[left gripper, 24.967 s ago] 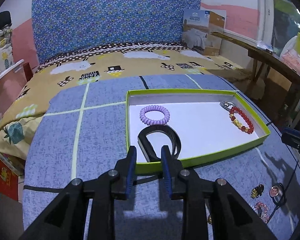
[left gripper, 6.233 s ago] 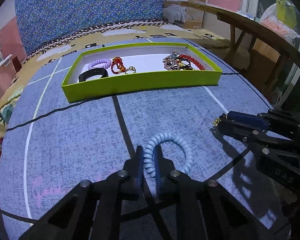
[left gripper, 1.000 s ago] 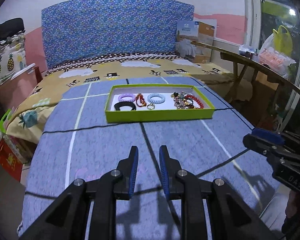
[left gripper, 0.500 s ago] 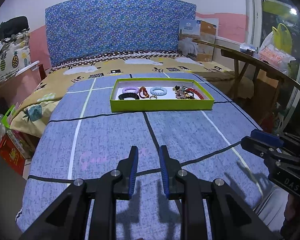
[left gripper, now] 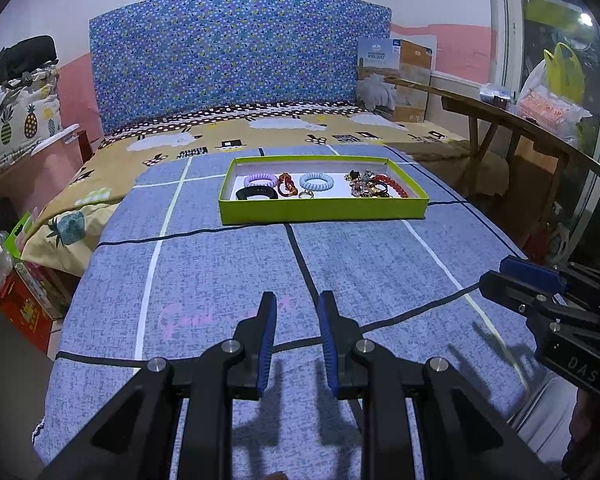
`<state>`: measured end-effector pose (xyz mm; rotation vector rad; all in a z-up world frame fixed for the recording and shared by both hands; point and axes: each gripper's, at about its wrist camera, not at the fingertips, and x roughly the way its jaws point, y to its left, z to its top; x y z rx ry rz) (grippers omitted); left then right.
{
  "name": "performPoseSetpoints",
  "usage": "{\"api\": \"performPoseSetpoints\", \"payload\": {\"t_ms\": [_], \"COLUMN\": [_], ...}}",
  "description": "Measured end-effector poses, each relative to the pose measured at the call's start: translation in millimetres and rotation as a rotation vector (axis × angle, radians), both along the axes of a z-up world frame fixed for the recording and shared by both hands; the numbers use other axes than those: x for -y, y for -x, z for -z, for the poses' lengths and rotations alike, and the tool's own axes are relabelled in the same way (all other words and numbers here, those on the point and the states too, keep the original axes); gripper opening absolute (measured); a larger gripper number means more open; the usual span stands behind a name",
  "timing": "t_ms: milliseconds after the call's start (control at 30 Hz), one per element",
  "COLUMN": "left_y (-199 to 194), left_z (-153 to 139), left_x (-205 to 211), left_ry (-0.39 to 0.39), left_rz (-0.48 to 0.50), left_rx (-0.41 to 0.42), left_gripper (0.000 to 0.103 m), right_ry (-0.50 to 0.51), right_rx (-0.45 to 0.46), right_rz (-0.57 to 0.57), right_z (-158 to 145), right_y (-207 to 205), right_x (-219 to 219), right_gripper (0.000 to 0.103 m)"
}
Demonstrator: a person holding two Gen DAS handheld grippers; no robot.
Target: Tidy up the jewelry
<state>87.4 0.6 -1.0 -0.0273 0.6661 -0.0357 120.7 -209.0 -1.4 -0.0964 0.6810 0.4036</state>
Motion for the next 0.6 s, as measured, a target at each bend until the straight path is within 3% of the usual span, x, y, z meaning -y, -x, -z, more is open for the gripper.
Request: {"api": "performPoseSetpoints", "payload": {"t_ms": [600], "left_y": [0.7], "left_z": [1.1], "left_x": [-1.8], "left_ry": [-0.018], "left_rz": [-0.014], "left_rx": [0.006], "left_gripper": [0.023], "right_ry": [0.004], "right_rx": [0.000], "right_rz": [-0.005], "right_z": [-0.5], "right_y": [-0.2], "right_x": [-3.8], "right_gripper": [0.034]}}
